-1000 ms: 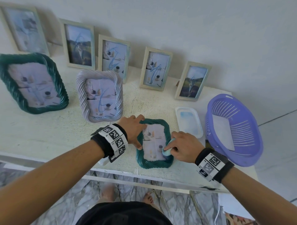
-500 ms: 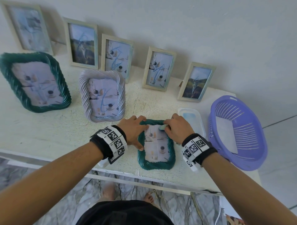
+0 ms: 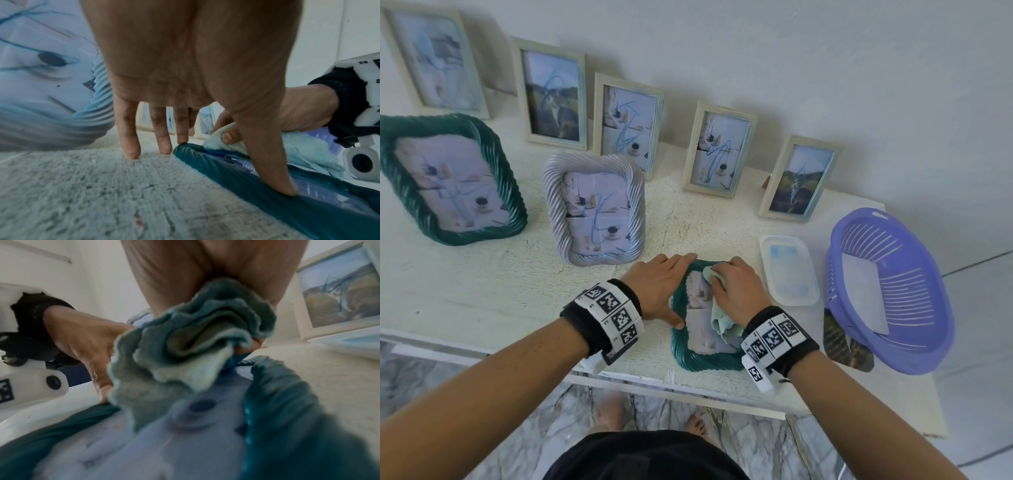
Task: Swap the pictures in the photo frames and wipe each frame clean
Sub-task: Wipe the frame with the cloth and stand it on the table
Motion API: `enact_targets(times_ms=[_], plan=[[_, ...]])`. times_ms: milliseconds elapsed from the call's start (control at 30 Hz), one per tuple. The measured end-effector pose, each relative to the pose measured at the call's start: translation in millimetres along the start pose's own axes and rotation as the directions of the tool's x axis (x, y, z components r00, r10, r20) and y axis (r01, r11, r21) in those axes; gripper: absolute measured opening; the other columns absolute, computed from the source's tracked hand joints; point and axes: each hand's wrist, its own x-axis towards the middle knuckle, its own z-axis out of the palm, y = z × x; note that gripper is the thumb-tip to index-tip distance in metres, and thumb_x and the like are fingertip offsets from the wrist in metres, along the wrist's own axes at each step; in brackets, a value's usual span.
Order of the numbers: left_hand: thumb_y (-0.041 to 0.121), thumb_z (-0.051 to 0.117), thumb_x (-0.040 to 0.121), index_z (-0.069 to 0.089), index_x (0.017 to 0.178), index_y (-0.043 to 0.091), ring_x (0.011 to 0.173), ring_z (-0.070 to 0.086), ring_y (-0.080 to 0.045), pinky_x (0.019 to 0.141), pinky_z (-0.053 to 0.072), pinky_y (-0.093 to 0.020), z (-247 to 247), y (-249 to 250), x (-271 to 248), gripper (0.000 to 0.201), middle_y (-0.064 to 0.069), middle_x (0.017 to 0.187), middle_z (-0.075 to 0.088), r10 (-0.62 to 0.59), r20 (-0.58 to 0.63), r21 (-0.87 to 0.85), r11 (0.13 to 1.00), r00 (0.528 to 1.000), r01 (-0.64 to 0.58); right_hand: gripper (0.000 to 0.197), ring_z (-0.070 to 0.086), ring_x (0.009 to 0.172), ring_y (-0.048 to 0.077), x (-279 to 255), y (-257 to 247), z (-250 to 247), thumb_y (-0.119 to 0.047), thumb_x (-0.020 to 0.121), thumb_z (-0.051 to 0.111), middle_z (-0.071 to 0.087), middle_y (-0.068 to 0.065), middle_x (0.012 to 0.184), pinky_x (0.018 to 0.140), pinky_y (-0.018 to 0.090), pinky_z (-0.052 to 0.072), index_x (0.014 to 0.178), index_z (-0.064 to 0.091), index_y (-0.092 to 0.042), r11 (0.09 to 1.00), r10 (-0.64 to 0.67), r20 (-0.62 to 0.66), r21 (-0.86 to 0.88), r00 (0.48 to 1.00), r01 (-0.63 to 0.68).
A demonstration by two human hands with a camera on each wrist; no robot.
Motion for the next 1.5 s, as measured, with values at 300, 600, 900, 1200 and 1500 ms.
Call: enact_targets(times_ms=[300, 600, 900, 1200, 1500], plan=[[0.067, 0.07, 0.07, 0.01, 0.151, 0.018, 0.122, 0.041, -0.021, 0.086, 0.044, -0.037, 3, -1, -2, 0.112, 0.002, 0.143, 0.039, 0.012, -0.024, -0.01, 1.0, 1.0, -0.012, 0.033, 0.055, 0.095, 0.029, -5, -21, 6, -0.016, 0.096, 0.048, 0.049, 0.012, 0.111, 0.077, 0.028, 0.037, 0.126, 0.06, -0.011, 0.985, -0.171, 0.108, -0.002, 0.979, 0.172], [0.069, 0.069, 0.069, 0.016, 0.15, 0.02, 0.123, 0.041, -0.02, 0.082, 0.046, -0.038, 2, -1, 0, 0.108, 0.005, 0.142, 0.038, 0.014, -0.027, 0.056, 0.998, 1.0, -0.012, 0.032, 0.056, 0.091, 0.031, -41, -16, 8, -0.015, 0.096, 0.05, 0.05, 0.011, 0.104, 0.08, 0.039, 0.046, 0.124, 0.063, -0.013, 0.974, -0.226, 0.151, 0.054, 0.962, 0.22], [0.076, 0.063, 0.068, 0.019, 0.148, 0.02, 0.119, 0.045, -0.019, 0.072, 0.038, -0.03, 0, 0, 0, 0.108, 0.005, 0.141, 0.039, 0.018, -0.023, 0.137, 0.99, 1.0, -0.015, 0.033, 0.055, 0.087, 0.023, -85, -12, 10, -0.012, 0.094, 0.048, 0.05, 0.006, 0.103, 0.081, 0.029, 0.043, 0.122, 0.065, -0.014, 0.961, -0.276, 0.234, 0.061, 0.932, 0.269], [0.076, 0.063, 0.069, 0.018, 0.148, 0.022, 0.122, 0.042, -0.019, 0.078, 0.042, -0.035, 3, -3, -1, 0.106, 0.006, 0.143, 0.038, 0.015, -0.021, 0.082, 0.997, 1.0, -0.013, 0.041, 0.054, 0.093, 0.022, -83, 1, -6, -0.028, 0.089, 0.04, 0.054, 0.005, 0.098, 0.084, 0.032, 0.041, 0.121, 0.064, -0.02, 0.969, -0.246, 0.396, 0.074, 0.885, 0.236], [0.076, 0.064, 0.068, 0.02, 0.146, 0.024, 0.119, 0.042, -0.018, 0.082, 0.047, -0.038, 6, -5, 1, 0.104, 0.008, 0.14, 0.039, 0.018, -0.027, 0.066, 0.998, 0.999, -0.016, 0.044, 0.048, 0.079, 0.01, -41, 44, -60, -0.017, 0.097, 0.046, 0.044, -0.003, 0.093, 0.08, 0.027, 0.041, 0.141, 0.047, -0.024, 1.0, 0.006, 0.062, 0.021, 0.998, -0.008]])
